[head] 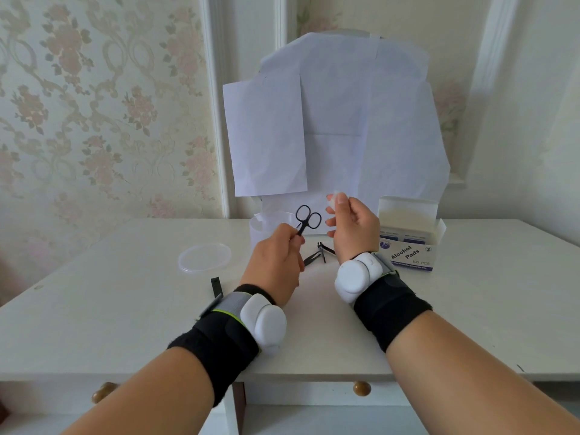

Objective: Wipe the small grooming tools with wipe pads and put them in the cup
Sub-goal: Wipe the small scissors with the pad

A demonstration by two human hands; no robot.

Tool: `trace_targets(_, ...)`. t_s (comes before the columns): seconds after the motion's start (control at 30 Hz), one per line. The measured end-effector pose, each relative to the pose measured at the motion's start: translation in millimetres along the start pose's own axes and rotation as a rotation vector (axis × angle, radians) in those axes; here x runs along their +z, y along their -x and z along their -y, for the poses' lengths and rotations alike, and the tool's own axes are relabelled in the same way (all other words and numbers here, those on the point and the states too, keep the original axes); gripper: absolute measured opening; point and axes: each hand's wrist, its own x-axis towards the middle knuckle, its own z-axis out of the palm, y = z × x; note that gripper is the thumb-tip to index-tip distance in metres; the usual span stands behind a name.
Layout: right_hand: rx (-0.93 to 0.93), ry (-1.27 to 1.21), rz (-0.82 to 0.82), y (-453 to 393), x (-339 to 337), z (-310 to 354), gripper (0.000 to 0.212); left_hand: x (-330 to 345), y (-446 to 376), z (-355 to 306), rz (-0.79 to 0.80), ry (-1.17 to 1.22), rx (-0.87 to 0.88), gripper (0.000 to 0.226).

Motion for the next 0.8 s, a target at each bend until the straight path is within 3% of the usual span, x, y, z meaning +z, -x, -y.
trace_targets(0.37,0.191,-0.113,0.295,14,5,6,0.03,-6,0,-1,-0.105,0.214,-0.097,0.02)
trace_targets(0.8,0.133,-0.151,0.35,16,1,12,0.028,-5,-2,0,-0.111,0.064,-0.068,0.019)
